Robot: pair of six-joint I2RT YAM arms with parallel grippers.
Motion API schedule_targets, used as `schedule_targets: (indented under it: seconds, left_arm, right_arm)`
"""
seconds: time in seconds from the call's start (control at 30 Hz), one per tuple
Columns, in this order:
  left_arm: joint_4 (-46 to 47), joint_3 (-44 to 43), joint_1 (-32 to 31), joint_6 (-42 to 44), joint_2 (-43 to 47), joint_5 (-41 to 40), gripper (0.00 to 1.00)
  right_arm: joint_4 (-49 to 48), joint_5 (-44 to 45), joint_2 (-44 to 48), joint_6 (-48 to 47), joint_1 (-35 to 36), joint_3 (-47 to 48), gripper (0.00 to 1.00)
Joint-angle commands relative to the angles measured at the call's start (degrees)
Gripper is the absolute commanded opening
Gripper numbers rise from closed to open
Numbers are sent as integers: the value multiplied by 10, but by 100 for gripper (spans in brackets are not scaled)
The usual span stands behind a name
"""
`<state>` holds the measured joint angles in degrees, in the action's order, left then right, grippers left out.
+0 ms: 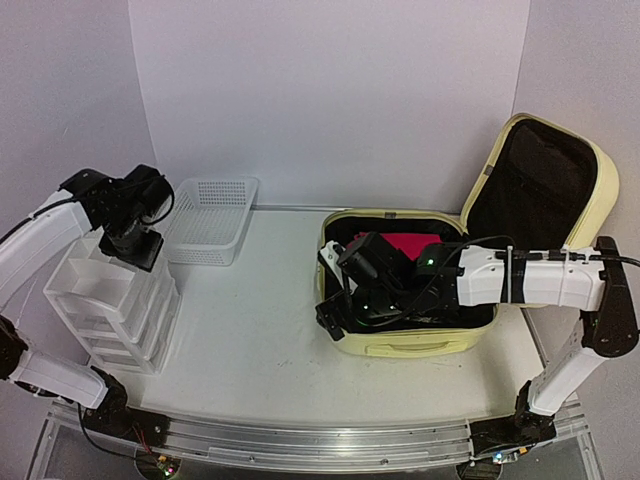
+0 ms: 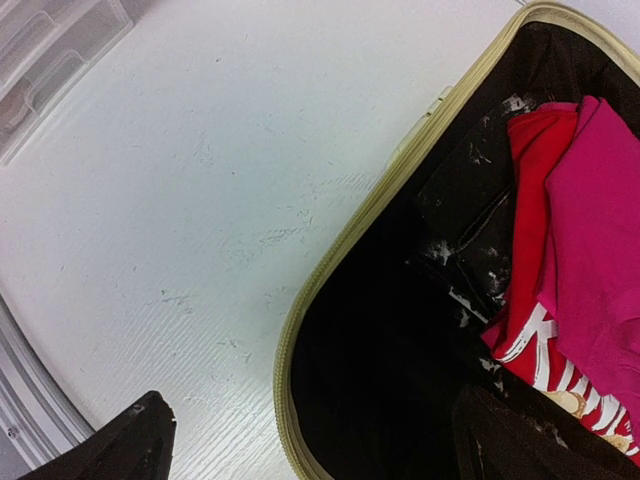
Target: Open, take out, and arrange the luggage
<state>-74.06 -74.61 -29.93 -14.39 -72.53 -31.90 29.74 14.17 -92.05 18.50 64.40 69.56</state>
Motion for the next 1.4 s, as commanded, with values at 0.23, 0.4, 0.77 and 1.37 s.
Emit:
schedule_targets:
  seconds: [0.23, 0.4, 0.77, 1.37]
  left_arm:
    - [103, -283, 3, 22, -8, 242, 74]
    - [155, -306, 3, 40, -118, 305, 76]
    - [131, -480, 3, 78, -461, 167, 75]
    - [129, -581, 46, 246, -646, 202, 37]
  right_arm:
    - [-18, 7, 23, 3, 0, 7, 98]
    - [-15, 10, 42, 11, 0, -3, 98]
    - [-3, 33, 108, 26, 0, -40, 98]
    - [9, 29, 102, 31, 0, -32, 98]
